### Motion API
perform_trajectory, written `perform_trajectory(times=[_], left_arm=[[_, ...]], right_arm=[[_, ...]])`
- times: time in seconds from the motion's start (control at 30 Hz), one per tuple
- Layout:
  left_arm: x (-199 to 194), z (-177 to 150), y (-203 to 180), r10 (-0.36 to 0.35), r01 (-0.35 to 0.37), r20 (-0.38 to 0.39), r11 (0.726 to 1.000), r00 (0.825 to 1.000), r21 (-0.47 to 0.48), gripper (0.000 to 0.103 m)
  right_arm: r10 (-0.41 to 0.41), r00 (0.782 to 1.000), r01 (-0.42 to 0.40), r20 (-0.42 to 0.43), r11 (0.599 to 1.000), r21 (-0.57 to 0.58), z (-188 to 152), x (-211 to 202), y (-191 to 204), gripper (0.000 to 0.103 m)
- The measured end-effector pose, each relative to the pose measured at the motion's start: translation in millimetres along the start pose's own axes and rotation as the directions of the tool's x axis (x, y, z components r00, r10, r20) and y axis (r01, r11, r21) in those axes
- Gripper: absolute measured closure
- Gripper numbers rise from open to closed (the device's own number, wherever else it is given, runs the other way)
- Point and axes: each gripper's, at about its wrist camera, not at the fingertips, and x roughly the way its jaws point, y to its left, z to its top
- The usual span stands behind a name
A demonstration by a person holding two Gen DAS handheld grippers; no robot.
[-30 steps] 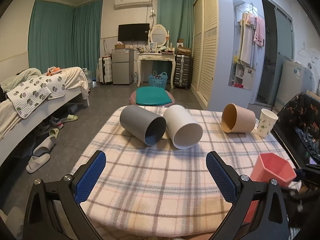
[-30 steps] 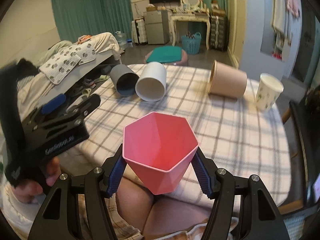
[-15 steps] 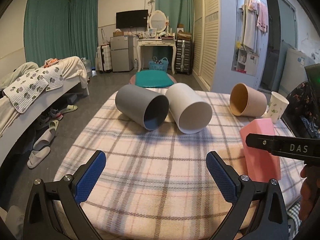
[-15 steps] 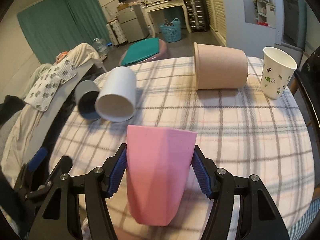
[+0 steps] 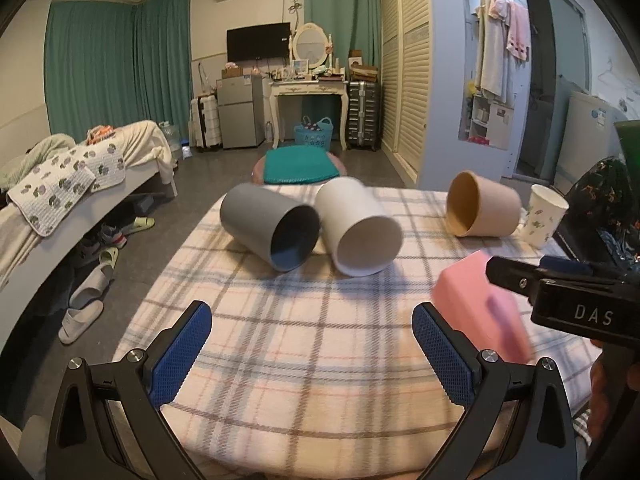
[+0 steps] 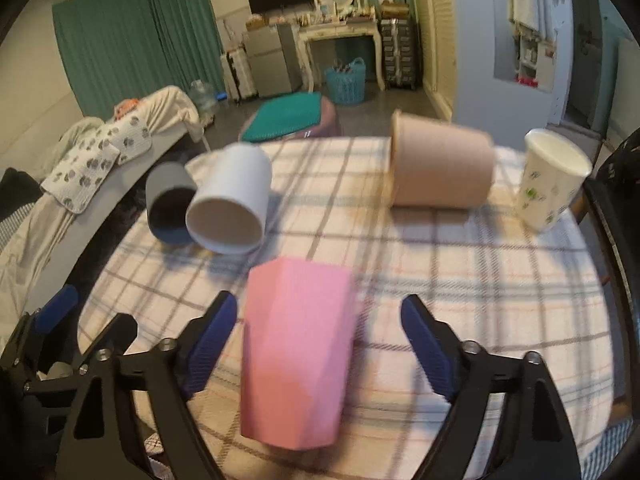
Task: Flip cup upside down
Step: 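Lift the pink cup with the right tool and tilt it over, then lower the pink cup onto the table and open the right tool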
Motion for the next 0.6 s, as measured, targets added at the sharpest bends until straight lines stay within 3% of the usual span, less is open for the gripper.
perform_trajectory(times=[0.17, 0.33, 0.47, 0.6], left_arm=[[-13, 4, -29, -0.059, 0.059, 0.022, 0.998, 0.998, 0.009, 0.000], [-10, -4, -71, -0.138, 0.138, -0.018, 0.990, 0.990, 0.029, 0.000], [0, -15, -99, -0.158, 0.161, -0.057, 0.986, 0.986, 0.054, 0.000], [14, -23, -106, -0.134, 0.138, -0.087, 0.990, 0.987, 0.033, 0.002]], right_arm=[[-0.091, 0.990, 0.095, 0.109, 0.995, -0.032, -1, -37, -19, 0.015], [-0.147, 0.973, 0.151, 0.180, 0.988, -0.008, -9, -64, -50, 0.014], [-0.153, 0.969, 0.147, 0.195, 0.988, 0.046, -17, -72, -78, 0.014], [-0.162, 0.972, 0.149, 0.168, 0.985, 0.085, -26, -63, -100, 0.014]])
